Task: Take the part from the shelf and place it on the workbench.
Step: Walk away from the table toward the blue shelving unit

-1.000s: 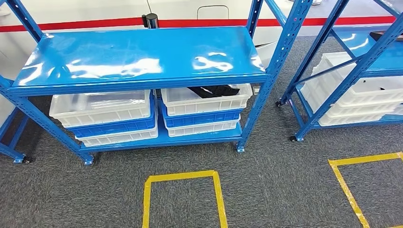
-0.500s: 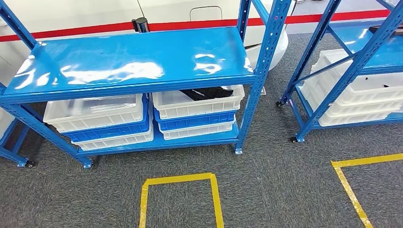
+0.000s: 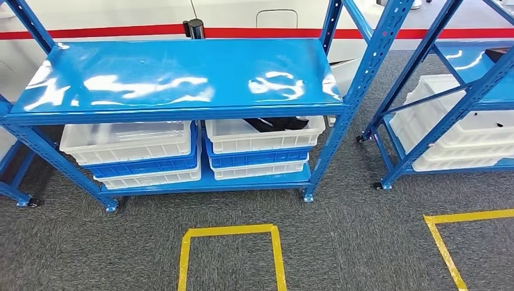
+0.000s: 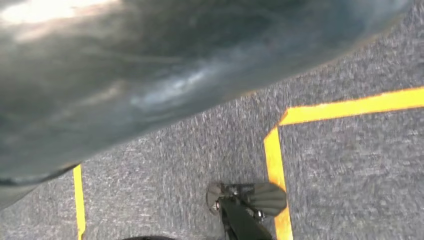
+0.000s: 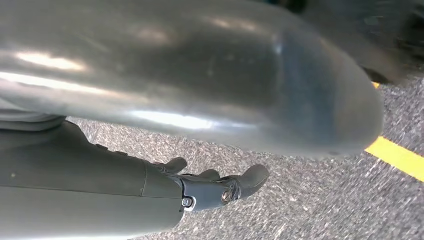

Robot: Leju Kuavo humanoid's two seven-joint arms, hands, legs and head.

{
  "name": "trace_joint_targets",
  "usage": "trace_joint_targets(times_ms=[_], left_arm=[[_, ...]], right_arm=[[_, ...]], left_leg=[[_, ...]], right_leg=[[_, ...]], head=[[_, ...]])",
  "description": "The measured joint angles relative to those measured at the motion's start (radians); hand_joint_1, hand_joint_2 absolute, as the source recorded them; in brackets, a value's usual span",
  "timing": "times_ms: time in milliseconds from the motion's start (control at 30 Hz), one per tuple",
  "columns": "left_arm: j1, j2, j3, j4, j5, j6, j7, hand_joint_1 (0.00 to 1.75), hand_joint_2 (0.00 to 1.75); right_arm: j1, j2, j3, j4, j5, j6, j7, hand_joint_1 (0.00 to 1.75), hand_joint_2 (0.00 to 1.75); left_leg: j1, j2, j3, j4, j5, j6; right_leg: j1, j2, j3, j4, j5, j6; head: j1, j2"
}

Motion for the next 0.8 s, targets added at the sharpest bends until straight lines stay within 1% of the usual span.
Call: trace_joint_targets(times_ms=[33, 67, 100, 133, 167, 200, 233, 300, 367, 400, 433, 500, 533, 567, 600, 633, 667, 700, 733, 767, 800], left_arm=[[0.0, 0.0, 0.0, 0.0, 0.0, 0.0, 0.0, 0.0, 0.0], [0.0, 0.0, 0.0, 0.0, -0.001, 0.0, 0.0, 0.0, 0.0], [0.0, -0.001, 0.0, 0.0, -0.001, 0.0, 0.0, 0.0, 0.0], [0.0, -0.002, 0.0, 0.0, -0.001, 0.0, 0.0, 0.0, 0.0], [0.0, -0.003, 0.0, 0.0, -0.001, 0.0, 0.0, 0.0, 0.0], [0.0, -0.003, 0.0, 0.0, 0.0, 0.0, 0.0, 0.0, 0.0], [0.0, -0.003, 0.0, 0.0, 0.0, 0.0, 0.001, 0.0, 0.0], [0.0, -0.003, 0.0, 0.0, 0.0, 0.0, 0.001, 0.0, 0.0], [0.001, -0.003, 0.0, 0.0, 0.0, 0.0, 0.001, 0.0, 0.0], [0.001, -0.003, 0.0, 0.0, 0.0, 0.001, 0.001, 0.0, 0.0], [0.001, -0.002, 0.0, 0.0, 0.0, 0.001, 0.001, 0.0, 0.0], [0.001, -0.002, 0.0, 0.0, -0.001, 0.001, 0.001, 0.0, 0.0], [0.002, -0.002, 0.0, 0.0, -0.001, 0.001, 0.001, 0.0, 0.0], [0.003, -0.002, 0.0, 0.0, -0.001, 0.001, 0.001, 0.0, 0.0], [0.003, -0.002, 0.0, 0.0, -0.001, 0.001, 0.001, 0.0, 0.0], [0.003, -0.001, 0.0, 0.0, 0.0, 0.002, 0.001, 0.0, 0.0], [0.003, -0.001, 0.0, 0.0, 0.0, 0.002, 0.001, 0.0, 0.0], [0.002, -0.001, 0.0, 0.0, 0.0, 0.002, 0.001, 0.0, 0.0], [0.001, -0.002, 0.0, 0.0, -0.001, 0.002, 0.001, 0.0, 0.0], [0.0, -0.002, 0.0, 0.001, -0.001, 0.002, 0.001, 0.0, 0.0], [-0.001, -0.003, 0.0, 0.001, -0.001, 0.002, 0.002, 0.0, 0.0]], right_arm=[[0.001, 0.0, 0.0, 0.0, 0.0, 0.0, 0.0, 0.0, 0.0], [0.001, 0.0, 0.0, 0.0, 0.0, 0.001, 0.001, 0.0, 0.0], [0.001, -0.001, 0.0, 0.0, 0.001, 0.002, 0.001, 0.0, 0.0], [0.001, -0.002, 0.0, 0.0, 0.001, 0.003, 0.001, 0.0, 0.0], [0.0, -0.002, 0.0, 0.0, 0.002, 0.004, 0.001, 0.0, 0.0], [0.0, -0.003, 0.0, 0.0, 0.002, 0.004, 0.001, 0.0, 0.0], [-0.001, -0.003, 0.0, 0.0, 0.002, 0.005, 0.001, 0.0, 0.0], [-0.002, -0.004, 0.0, 0.0, 0.003, 0.006, 0.0, 0.0, 0.0], [-0.002, -0.004, 0.0, 0.0, 0.005, 0.006, 0.0, 0.0, 0.0], [-0.002, -0.004, 0.0, 0.0, 0.006, 0.006, -0.001, 0.0, 0.0], [-0.001, -0.003, 0.0, 0.0, 0.006, 0.006, -0.002, 0.0, 0.0], [0.0, -0.003, 0.0, 0.0, 0.006, 0.006, -0.003, 0.0, 0.0], [0.0, -0.003, 0.0, 0.0, 0.006, 0.006, -0.003, 0.0, 0.0], [0.0, -0.003, 0.0, 0.0, 0.006, 0.006, -0.003, 0.0, 0.0], [0.0, -0.002, 0.0, 0.0, 0.006, 0.006, -0.003, 0.0, 0.0], [0.0, -0.002, 0.0, 0.0, 0.006, 0.006, -0.003, 0.0, 0.0], [0.0, -0.001, 0.0, 0.0, 0.006, 0.006, -0.003, 0.0, 0.0], [0.0, -0.001, 0.0, 0.0, 0.006, 0.006, -0.003, 0.0, 0.0], [0.0, -0.001, 0.0, 0.0, 0.006, 0.007, -0.003, 0.0, 0.0], [0.0, -0.001, 0.0, 0.0, 0.006, 0.007, -0.003, 0.0, 0.0], [0.0, -0.001, 0.0, 0.0, 0.006, 0.007, -0.003, 0.0, 0.0]], left_leg=[[-0.001, -0.003, 0.001, 0.0, -0.001, 0.001], [-0.001, -0.007, 0.002, 0.0, -0.002, 0.001], [-0.001, -0.011, 0.004, 0.0, -0.003, 0.001], [-0.001, -0.016, 0.006, 0.0, -0.004, -0.001], [-0.001, -0.02, 0.008, 0.001, -0.006, -0.003], [-0.004, -0.024, 0.01, 0.001, -0.008, -0.007], [-0.006, -0.027, 0.011, 0.001, -0.01, -0.011], [-0.008, -0.03, 0.013, -0.002, -0.011, -0.022], [-0.005, -0.025, 0.011, 0.006, -0.018, -0.032], [-0.004, -0.019, 0.001, 0.032, -0.035, -0.037], [-0.003, -0.012, -0.02, 0.08, -0.062, -0.04], [-0.003, -0.003, -0.083, 0.214, -0.126, -0.046], [-0.001, -0.001, -0.11, 0.265, -0.142, -0.049], [0.0, 0.001, -0.121, 0.283, -0.137, -0.051], [0.003, 0.003, -0.113, 0.261, -0.113, -0.053], [0.006, 0.006, -0.088, 0.207, -0.076, -0.054], [0.008, 0.014, -0.055, 0.137, -0.041, -0.055], [0.008, 0.021, -0.027, 0.078, -0.018, -0.055], [0.007, 0.026, -0.01, 0.039, -0.007, -0.053], [0.006, 0.027, -0.004, 0.022, -0.006, -0.05], [0.003, 0.023, -0.006, 0.02, -0.007, -0.044]], right_leg=[[0.0, 0.001, -0.029, 0.044, -0.01, 0.003], [-0.001, 0.002, -0.042, 0.053, -0.002, 0.009], [-0.001, 0.002, -0.034, 0.019, 0.022, 0.019], [-0.002, 0.003, -0.009, -0.045, 0.055, 0.029], [-0.003, 0.005, 0.019, -0.116, 0.087, 0.034], [-0.002, 0.007, 0.042, -0.173, 0.113, 0.033], [0.0, 0.009, 0.057, -0.206, 0.128, 0.027], [0.005, 0.009, 0.063, -0.218, 0.137, 0.01], [-0.001, 0.006, 0.069, -0.222, 0.143, -0.005], [-0.005, 0.005, 0.072, -0.224, 0.145, -0.012], [-0.009, 0.002, 0.075, -0.226, 0.146, -0.018], [-0.008, -0.003, 0.079, -0.226, 0.143, -0.025], [-0.007, -0.005, 0.082, -0.226, 0.142, -0.027], [-0.007, -0.006, 0.084, -0.225, 0.14, -0.028], [-0.008, -0.006, 0.088, -0.225, 0.138, -0.027], [-0.009, -0.006, 0.092, -0.225, 0.135, -0.024], [-0.01, -0.007, 0.096, -0.224, 0.131, -0.019], [-0.007, -0.008, 0.099, -0.221, 0.126, -0.013], [-0.003, -0.009, 0.1, -0.22, 0.123, -0.006], [0.0, -0.011, 0.099, -0.219, 0.121, -0.001], [0.002, -0.014, 0.099, -0.221, 0.121, 0.003]], head=[[0.0, 0.0], [0.0, 0.0], [0.001, 0.0], [0.001, 0.0], [0.002, 0.0], [0.001, 0.0], [0.001, 0.0], [0.001, 0.0], [0.001, 0.0], [-0.001, 0.0], [-0.002, 0.0], [-0.004, 0.0], [-0.003, 0.0], [-0.003, 0.0], [-0.003, 0.0], [-0.003, 0.0], [-0.004, 0.0], [-0.006, 0.0], [-0.008, 0.0], [-0.009, 0.0], [-0.008, 0.0]])
